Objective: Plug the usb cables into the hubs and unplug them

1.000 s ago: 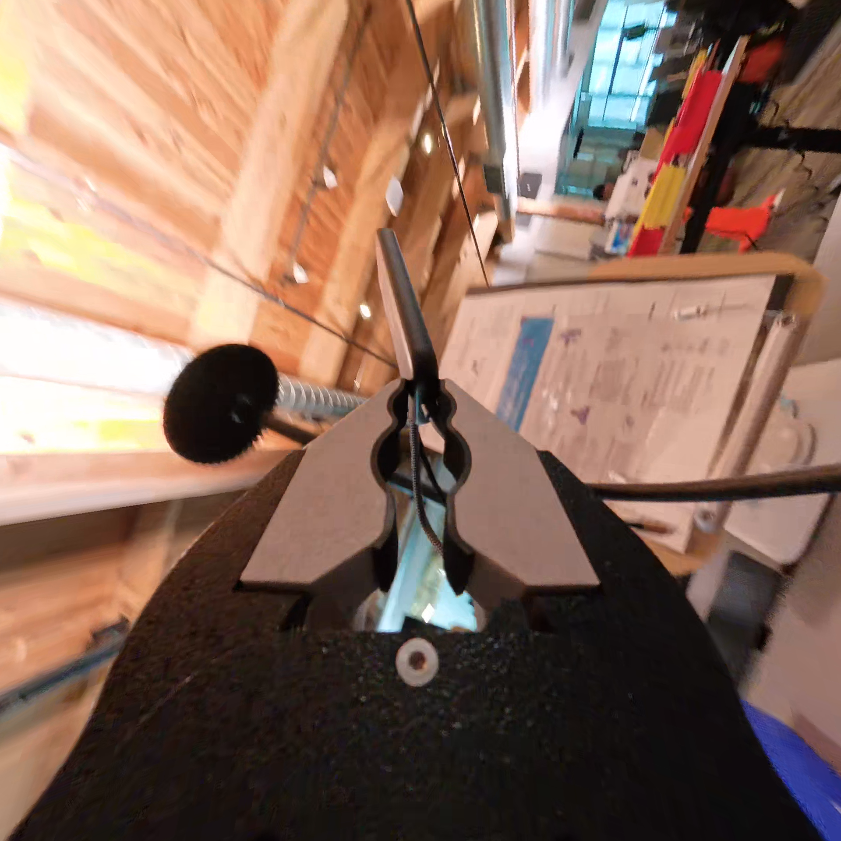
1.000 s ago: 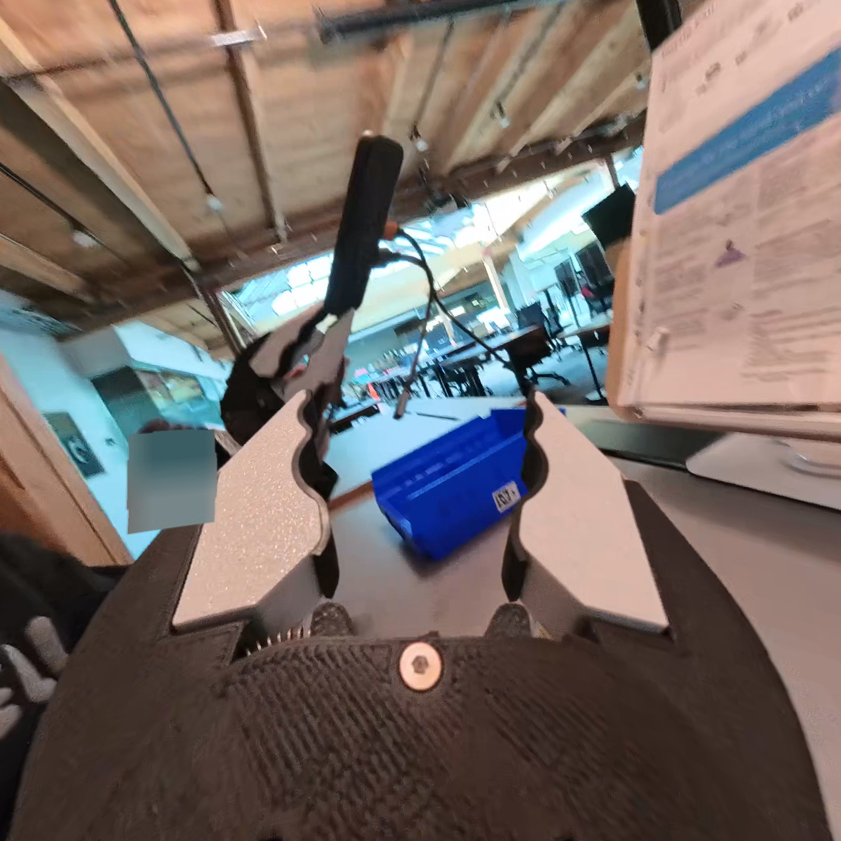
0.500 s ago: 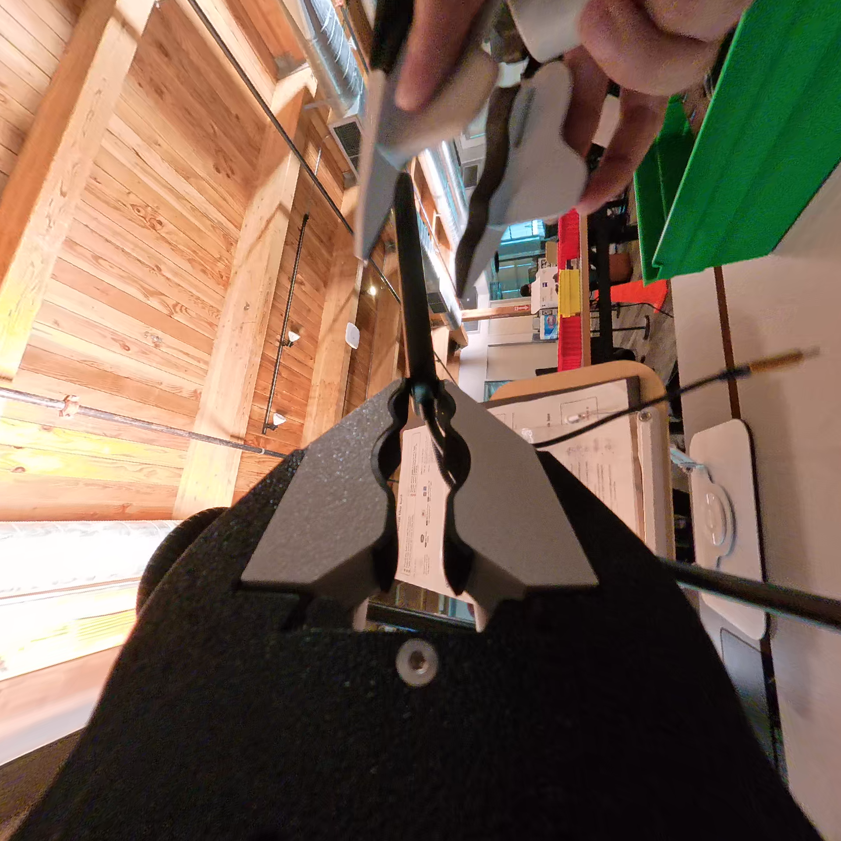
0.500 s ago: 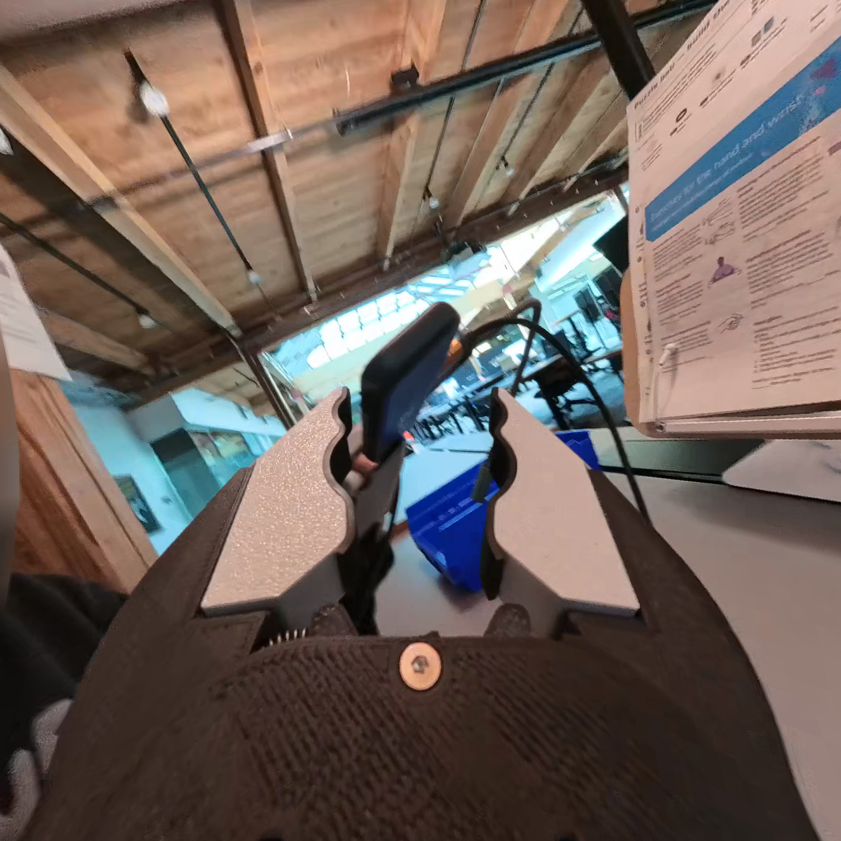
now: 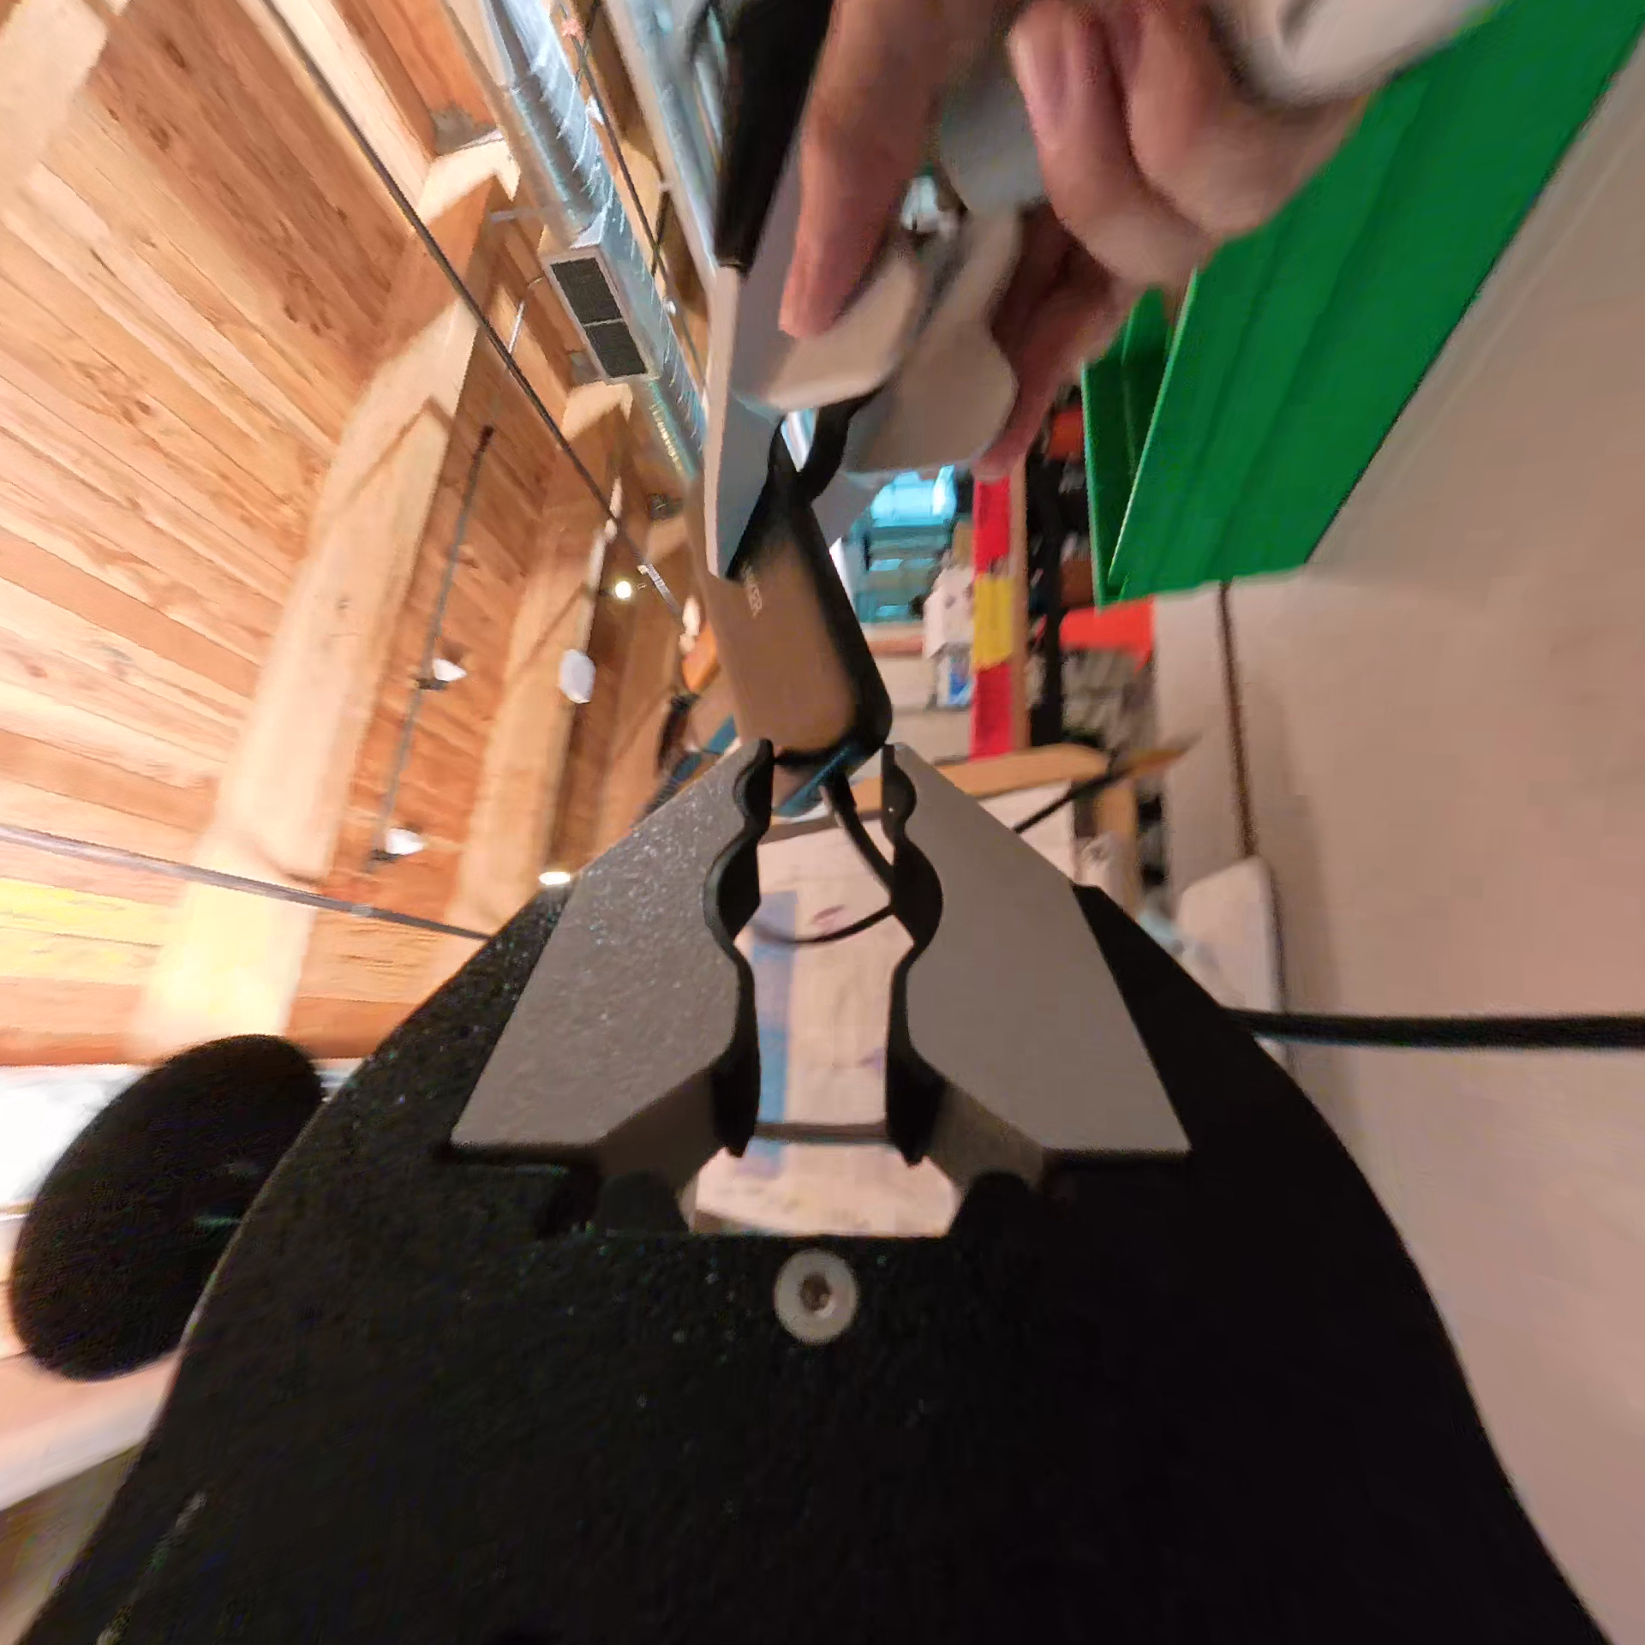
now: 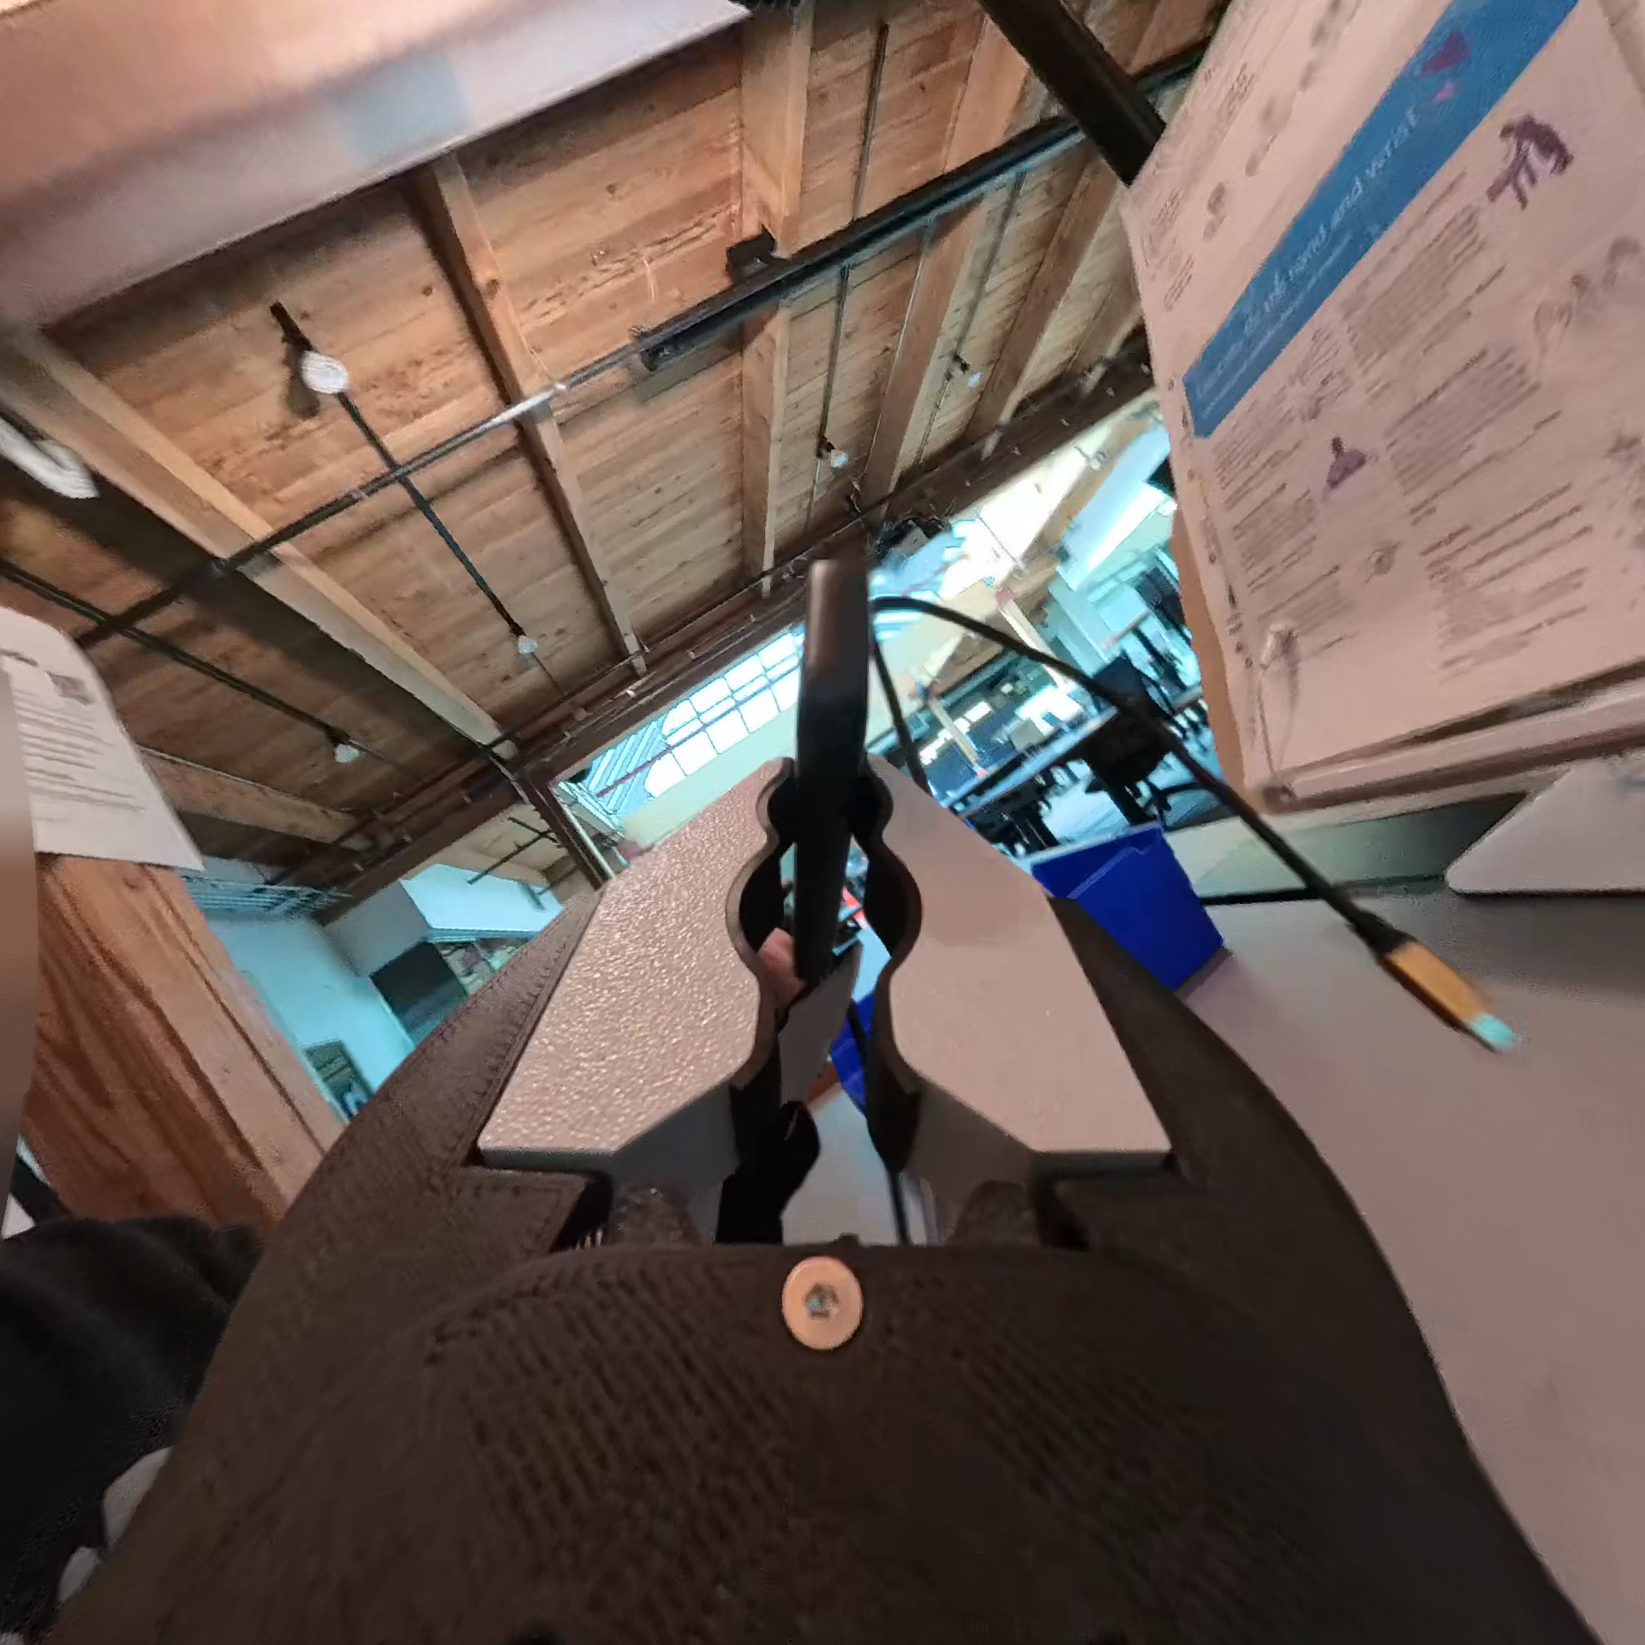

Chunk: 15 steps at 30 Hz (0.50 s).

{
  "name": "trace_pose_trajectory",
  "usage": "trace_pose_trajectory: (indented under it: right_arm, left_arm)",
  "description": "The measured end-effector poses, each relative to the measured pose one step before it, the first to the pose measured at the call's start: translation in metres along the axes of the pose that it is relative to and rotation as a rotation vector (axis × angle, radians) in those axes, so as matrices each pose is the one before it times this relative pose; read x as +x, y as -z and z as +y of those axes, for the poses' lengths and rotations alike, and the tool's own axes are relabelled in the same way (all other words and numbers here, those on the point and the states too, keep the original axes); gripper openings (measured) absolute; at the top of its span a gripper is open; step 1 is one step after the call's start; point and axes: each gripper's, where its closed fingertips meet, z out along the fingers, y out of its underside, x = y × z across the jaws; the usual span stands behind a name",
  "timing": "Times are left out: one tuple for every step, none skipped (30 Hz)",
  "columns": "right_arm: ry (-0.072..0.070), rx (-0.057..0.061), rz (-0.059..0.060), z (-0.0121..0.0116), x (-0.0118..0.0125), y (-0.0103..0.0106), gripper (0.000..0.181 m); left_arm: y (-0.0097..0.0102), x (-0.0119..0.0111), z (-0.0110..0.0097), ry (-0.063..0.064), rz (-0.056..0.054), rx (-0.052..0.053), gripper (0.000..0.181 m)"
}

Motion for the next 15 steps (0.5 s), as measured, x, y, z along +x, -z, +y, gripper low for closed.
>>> trace_pose_trajectory:
  right_arm:
    - [0.0122, 0.0204, -0.0235, -0.00491, -0.00450, 0.00124, 0.011]
    - [0.0340, 0.0229, -0.0030, -0.00560, -0.00266, 0.00180, 0.011]
    - [0.0451, 0.0055, 0.0000, -0.00368, -0.00229, 0.00160, 0.010]
    - [0.0353, -0.0058, -0.0096, -0.00213, -0.00300, 0.00106, 0.011]
    - [0.0343, 0.0090, -0.0064, -0.00326, -0.00263, 0.00109, 0.011]
    - [0.0409, 0.0099, -0.0088, -0.00222, -0.00270, 0.00061, 0.011]
    - [0.0289, -0.0050, -0.0226, 0.00071, -0.00403, -0.00027, 0.010]
    - [0.0107, -0.0035, -0.0258, 0.00109, -0.00449, -0.00107, 0.010]
    - [0.0121, -0.0014, -0.0330, 0.00180, -0.00587, -0.00149, 0.010]
    - [0.0127, -0.0130, -0.0431, 0.00387, -0.00722, -0.00227, 0.010]
    - [0.0094, -0.0175, -0.0366, 0.00449, -0.00652, -0.00296, 0.011]
    - [0.0112, -0.0212, -0.0216, 0.00528, -0.00459, -0.00330, 0.010]
    - [0.0113, -0.0263, -0.0062, 0.00568, -0.00208, -0.00315, 0.011]
    - [0.0193, -0.0099, 0.0144, 0.00270, 0.00135, -0.00134, 0.010]
    - [0.0052, -0.0087, 0.0007, 0.00158, 0.00023, 0.00036, 0.010]
  left_arm:
    - [0.00031, -0.00362, -0.00308, 0.1218, 0.0065, 0.0322, 0.023]
    - [-0.00026, -0.00618, -0.00049, 0.1487, 0.0104, 0.0119, 0.028]
    - [-0.00036, -0.00747, -0.00035, 0.1773, 0.0181, 0.0066, 0.033]
    - [0.00040, -0.00330, -0.00319, 0.1934, 0.0558, 0.0166, 0.035]
    - [0.00100, 0.00134, -0.00504, 0.1991, 0.0851, 0.0208, 0.037]
    - [0.00058, 0.00185, -0.00384, 0.1977, 0.0769, 0.0083, 0.039]
    - [0.00046, 0.00452, -0.00246, 0.1666, 0.0813, -0.0001, 0.041]
    - [0.00008, 0.00343, -0.00050, 0.1258, 0.0593, -0.0005, 0.045]
    - [-0.00048, 0.00074, 0.00204, 0.0925, 0.0305, -0.0053, 0.046]
    - [-0.00101, 0.00218, 0.00229, 0.0576, 0.0357, 0.0003, 0.053]
    - [-0.00124, 0.00141, 0.00321, 0.0334, 0.0295, 0.0017, 0.054]
    - [-0.00090, -0.00135, 0.00484, 0.0154, 0.0078, -0.0113, 0.039]
    - [-0.00073, 0.00173, 0.00418, -0.0037, 0.0253, -0.0147, 0.026]
    - [-0.00107, 0.00502, 0.00481, -0.0111, 0.0409, -0.0264, 0.021]
    - [-0.00043, -0.00073, 0.00524, -0.0094, 0.0045, -0.0314, 0.020]
